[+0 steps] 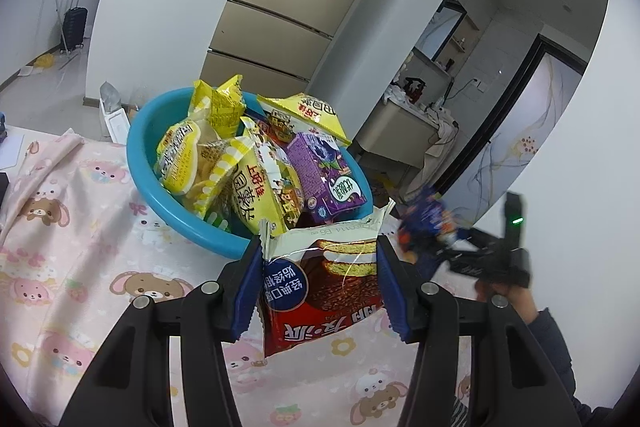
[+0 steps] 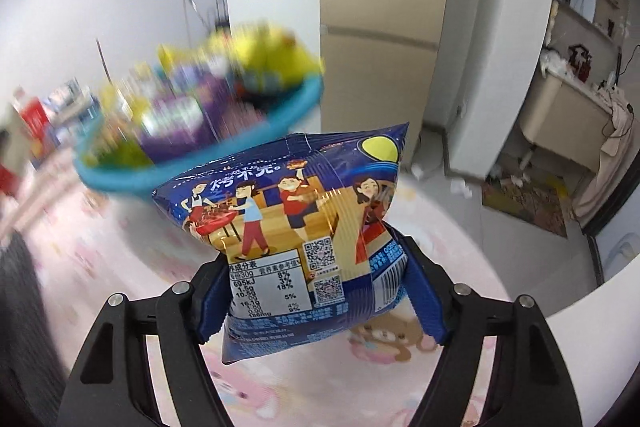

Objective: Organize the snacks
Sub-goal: 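Lift the wafer pack toward the basin with the left tool while the right tool grasps the blue snack bag, then drop the blue bag into the basin with the right tool while the left tool releases the wafer pack there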

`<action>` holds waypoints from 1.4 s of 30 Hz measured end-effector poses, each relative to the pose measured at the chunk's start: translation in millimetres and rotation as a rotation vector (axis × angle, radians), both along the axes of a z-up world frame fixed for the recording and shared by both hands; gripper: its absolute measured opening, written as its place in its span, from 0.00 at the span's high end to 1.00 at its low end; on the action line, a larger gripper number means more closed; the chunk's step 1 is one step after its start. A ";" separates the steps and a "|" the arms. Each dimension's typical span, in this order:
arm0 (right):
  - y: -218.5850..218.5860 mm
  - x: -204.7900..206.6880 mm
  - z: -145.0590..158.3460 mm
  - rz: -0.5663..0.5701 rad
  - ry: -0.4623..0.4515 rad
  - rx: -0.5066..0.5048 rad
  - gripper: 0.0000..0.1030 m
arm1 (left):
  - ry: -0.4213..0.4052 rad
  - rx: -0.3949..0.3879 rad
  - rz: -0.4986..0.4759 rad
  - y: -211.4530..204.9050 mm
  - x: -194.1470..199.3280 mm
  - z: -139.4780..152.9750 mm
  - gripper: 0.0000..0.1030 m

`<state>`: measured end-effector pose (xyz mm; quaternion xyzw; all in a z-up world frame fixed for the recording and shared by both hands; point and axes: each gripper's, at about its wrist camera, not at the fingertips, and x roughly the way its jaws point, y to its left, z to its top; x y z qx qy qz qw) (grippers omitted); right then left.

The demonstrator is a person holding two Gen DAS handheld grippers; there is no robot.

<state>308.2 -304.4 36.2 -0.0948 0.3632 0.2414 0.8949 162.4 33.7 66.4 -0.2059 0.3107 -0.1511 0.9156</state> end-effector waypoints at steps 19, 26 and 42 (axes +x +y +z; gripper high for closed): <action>188.9 63.5 97.3 0.050 -0.099 0.254 0.27 | -0.031 -0.027 0.126 44.1 -7.2 11.9 0.46; 214.4 88.9 84.3 -0.035 -0.070 0.308 0.20 | -0.011 -0.046 0.159 57.9 -3.6 6.0 0.46; 102.2 -30.6 83.2 -0.015 -0.154 0.370 0.00 | -0.052 0.021 0.155 42.1 0.2 31.1 0.46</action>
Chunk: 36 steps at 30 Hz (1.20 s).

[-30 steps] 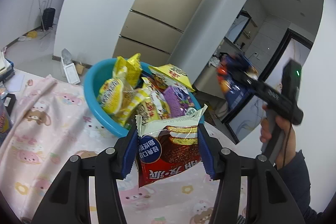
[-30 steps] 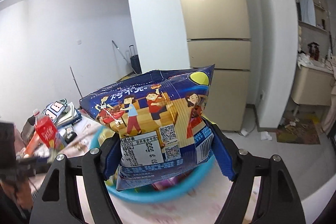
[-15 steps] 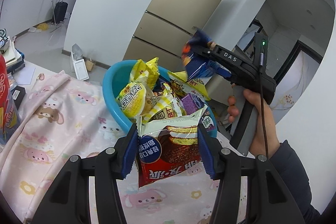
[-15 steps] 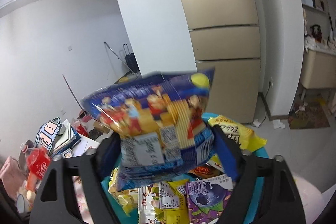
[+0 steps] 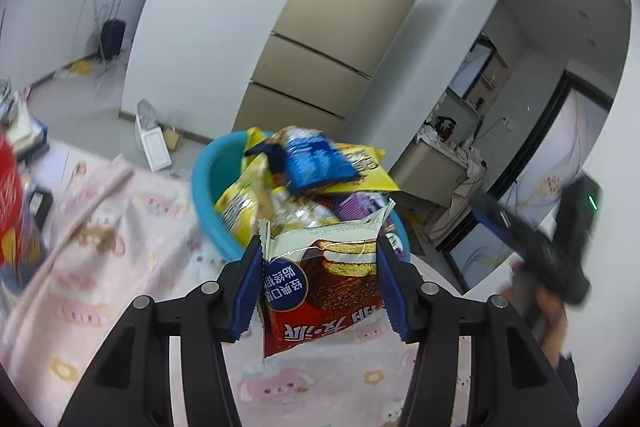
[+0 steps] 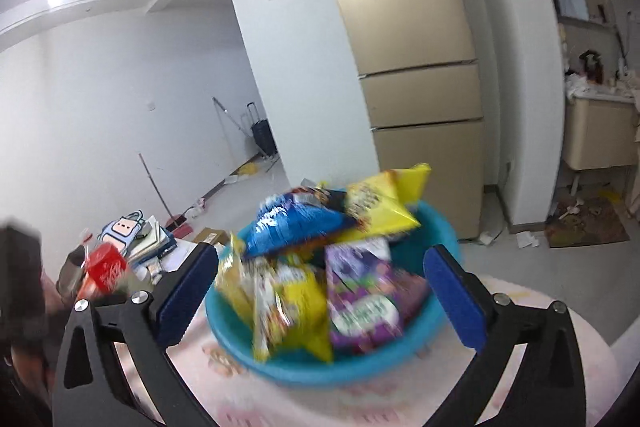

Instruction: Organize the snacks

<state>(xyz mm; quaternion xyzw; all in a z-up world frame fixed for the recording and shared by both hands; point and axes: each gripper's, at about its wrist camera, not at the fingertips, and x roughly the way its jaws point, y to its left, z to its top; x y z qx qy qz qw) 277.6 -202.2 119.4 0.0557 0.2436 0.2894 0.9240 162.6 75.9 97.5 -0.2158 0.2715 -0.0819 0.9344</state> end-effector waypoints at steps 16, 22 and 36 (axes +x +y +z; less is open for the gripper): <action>-108.9 -121.2 -19.0 -0.126 -0.049 0.003 0.00 | -0.095 0.262 0.028 -69.8 108.9 58.1 0.00; -95.6 -142.8 -2.7 -0.081 -0.129 0.019 0.00 | -0.211 0.348 0.047 -69.2 24.0 92.2 0.00; -47.1 -195.5 -12.9 -0.097 -0.221 -0.053 0.00 | -0.295 0.452 0.093 -61.6 -144.4 13.9 0.00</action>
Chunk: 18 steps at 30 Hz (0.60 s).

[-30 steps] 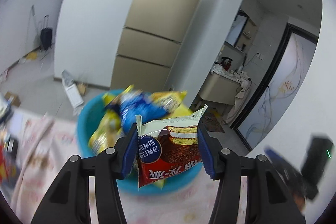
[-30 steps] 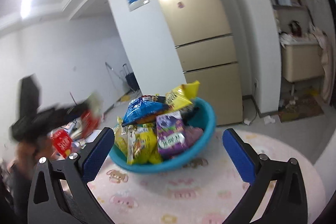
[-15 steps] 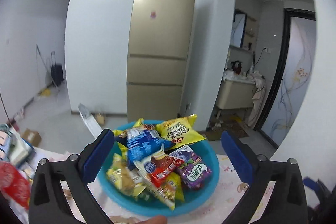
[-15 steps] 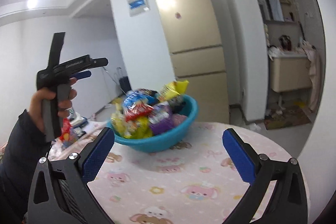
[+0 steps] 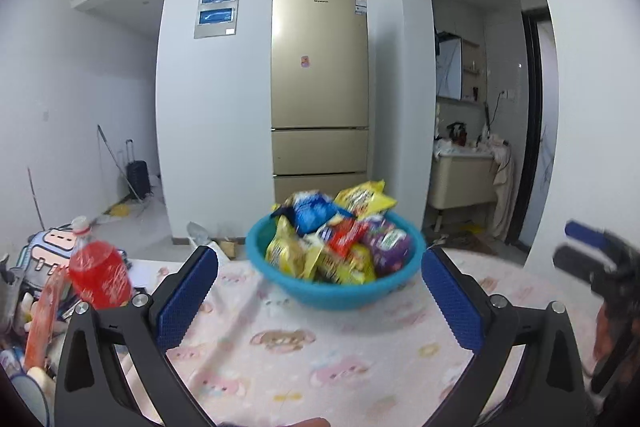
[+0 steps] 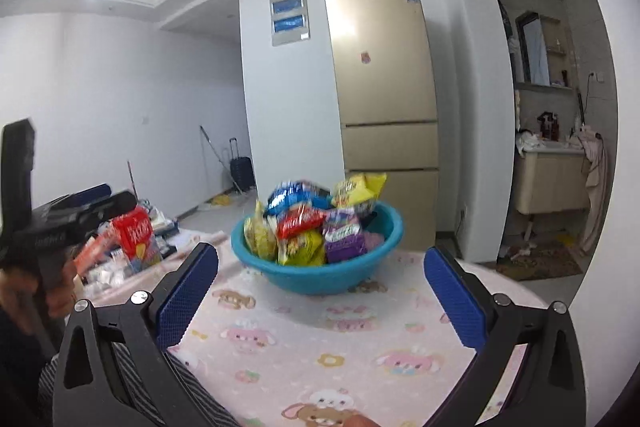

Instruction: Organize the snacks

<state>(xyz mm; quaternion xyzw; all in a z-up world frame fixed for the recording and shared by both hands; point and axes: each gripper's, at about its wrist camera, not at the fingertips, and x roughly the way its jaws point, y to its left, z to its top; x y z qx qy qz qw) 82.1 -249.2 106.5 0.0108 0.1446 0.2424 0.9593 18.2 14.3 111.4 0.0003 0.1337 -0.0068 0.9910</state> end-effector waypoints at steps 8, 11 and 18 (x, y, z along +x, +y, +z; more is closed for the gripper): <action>36.3 8.9 -50.3 0.011 0.005 -0.114 0.00 | 0.039 0.061 0.006 -2.3 13.7 -65.3 0.00; 37.5 13.3 -65.4 -0.010 -0.001 -0.114 0.00 | 0.039 0.083 0.018 -6.0 18.0 -85.8 0.00; 50.0 22.7 -97.7 -0.022 0.058 -0.183 0.00 | 0.155 0.106 0.020 -12.6 36.6 -117.6 0.00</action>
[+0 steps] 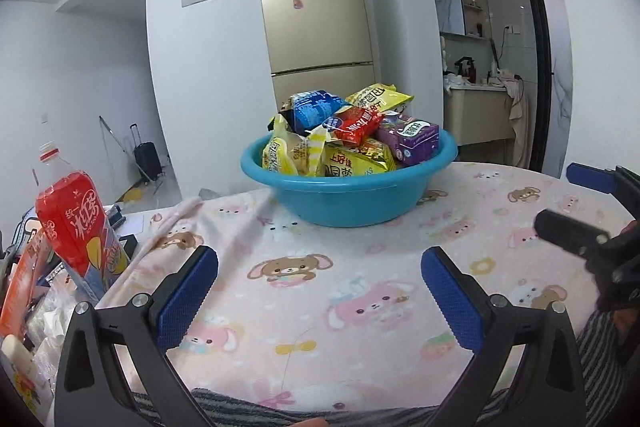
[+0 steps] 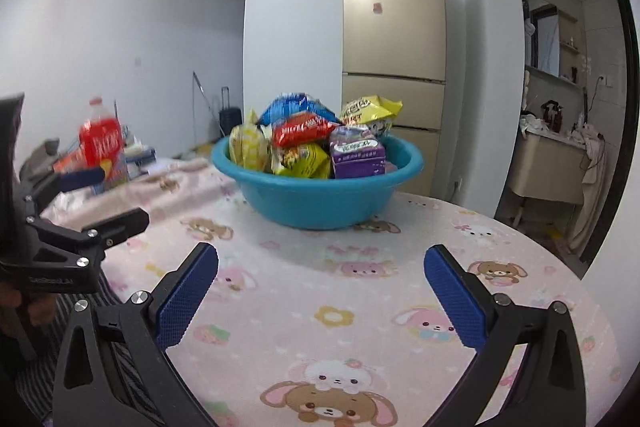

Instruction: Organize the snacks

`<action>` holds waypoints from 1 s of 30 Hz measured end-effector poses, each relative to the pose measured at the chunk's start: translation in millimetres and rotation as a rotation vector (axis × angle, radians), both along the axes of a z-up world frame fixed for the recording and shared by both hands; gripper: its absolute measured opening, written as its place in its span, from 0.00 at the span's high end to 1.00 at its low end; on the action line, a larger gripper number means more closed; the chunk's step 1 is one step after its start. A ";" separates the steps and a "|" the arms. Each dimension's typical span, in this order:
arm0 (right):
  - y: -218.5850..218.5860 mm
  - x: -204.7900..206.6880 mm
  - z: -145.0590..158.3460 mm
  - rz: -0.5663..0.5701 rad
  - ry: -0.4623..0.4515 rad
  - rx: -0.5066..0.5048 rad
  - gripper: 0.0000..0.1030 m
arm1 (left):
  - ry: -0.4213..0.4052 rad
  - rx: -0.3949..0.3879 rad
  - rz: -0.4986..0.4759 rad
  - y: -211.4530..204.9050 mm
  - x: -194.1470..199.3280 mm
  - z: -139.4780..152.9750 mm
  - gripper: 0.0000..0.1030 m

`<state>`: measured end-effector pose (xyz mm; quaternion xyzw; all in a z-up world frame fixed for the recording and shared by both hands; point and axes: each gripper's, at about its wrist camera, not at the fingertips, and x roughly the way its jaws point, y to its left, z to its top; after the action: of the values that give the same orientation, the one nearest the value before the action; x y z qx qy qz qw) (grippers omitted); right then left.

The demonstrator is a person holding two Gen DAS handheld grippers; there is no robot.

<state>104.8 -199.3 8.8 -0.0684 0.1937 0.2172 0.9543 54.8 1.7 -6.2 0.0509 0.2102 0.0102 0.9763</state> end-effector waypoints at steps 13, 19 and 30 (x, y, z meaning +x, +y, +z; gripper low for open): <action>11.8 1.4 -7.0 0.022 0.023 -0.055 0.00 | 0.004 -0.008 -0.005 1.7 0.0 -0.5 0.00; 11.7 1.0 -6.8 0.024 0.025 -0.059 0.00 | 0.004 -0.009 -0.007 1.4 -0.8 -0.3 0.00; 12.0 2.1 -7.2 0.024 0.028 -0.062 0.00 | -0.001 -0.006 -0.010 1.0 -1.8 0.8 0.00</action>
<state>106.9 -187.3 1.6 -0.0971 0.2126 0.2235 0.9463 53.0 2.6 -5.4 0.0489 0.2096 0.0048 0.9765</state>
